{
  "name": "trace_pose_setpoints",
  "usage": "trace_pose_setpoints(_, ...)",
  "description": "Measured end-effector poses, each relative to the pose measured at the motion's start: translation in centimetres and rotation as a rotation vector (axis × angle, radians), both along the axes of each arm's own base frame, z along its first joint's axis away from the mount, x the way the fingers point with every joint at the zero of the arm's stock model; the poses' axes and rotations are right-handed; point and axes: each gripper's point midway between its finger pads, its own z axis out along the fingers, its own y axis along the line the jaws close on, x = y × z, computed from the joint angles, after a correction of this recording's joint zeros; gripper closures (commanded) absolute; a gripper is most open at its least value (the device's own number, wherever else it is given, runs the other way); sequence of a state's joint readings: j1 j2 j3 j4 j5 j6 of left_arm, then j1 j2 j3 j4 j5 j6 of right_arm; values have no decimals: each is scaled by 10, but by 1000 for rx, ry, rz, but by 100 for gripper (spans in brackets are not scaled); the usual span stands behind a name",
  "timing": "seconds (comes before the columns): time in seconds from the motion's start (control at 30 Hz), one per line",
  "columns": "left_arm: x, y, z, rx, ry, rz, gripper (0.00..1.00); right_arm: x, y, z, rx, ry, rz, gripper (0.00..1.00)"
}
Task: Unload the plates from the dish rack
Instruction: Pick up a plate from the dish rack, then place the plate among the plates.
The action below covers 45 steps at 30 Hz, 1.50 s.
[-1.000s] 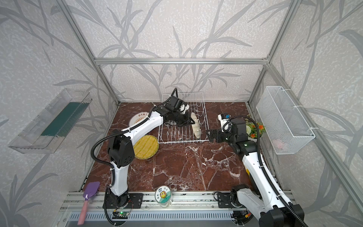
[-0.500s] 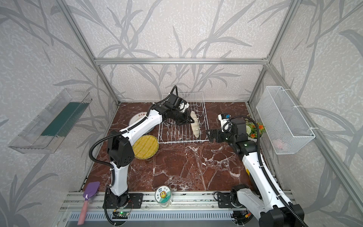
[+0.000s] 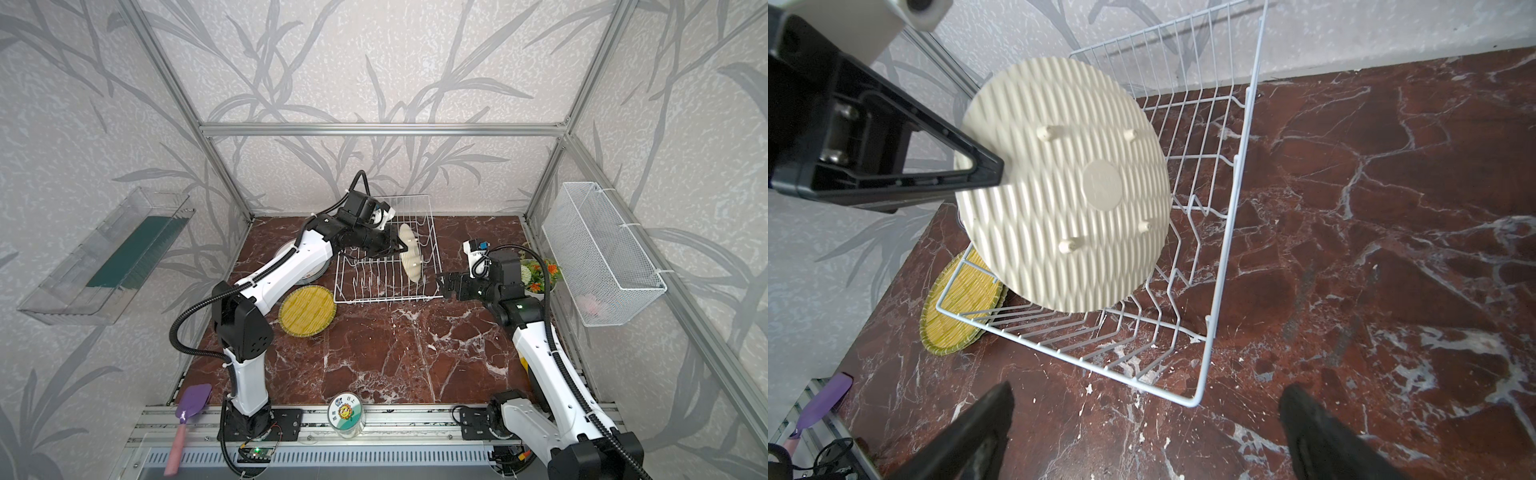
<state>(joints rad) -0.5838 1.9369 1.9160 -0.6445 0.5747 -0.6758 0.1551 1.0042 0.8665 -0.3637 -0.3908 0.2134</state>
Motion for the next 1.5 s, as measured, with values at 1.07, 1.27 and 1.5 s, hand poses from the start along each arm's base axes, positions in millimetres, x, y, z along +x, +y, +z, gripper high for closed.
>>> trace_pose_setpoints(1.07, -18, 73, 62, 294, -667, -110, 100, 30, 4, 28, 165, 21, -89, 1)
trace_pose_setpoints(1.27, -36, 89, 42, 443, -837, -238, 100, 44, 19, 49, 293, 53, -77, 1)
trace_pose_setpoints(1.5, -48, 96, 39, 578, -1060, -408, 100, 53, 51, 55, 381, 137, -50, 1)
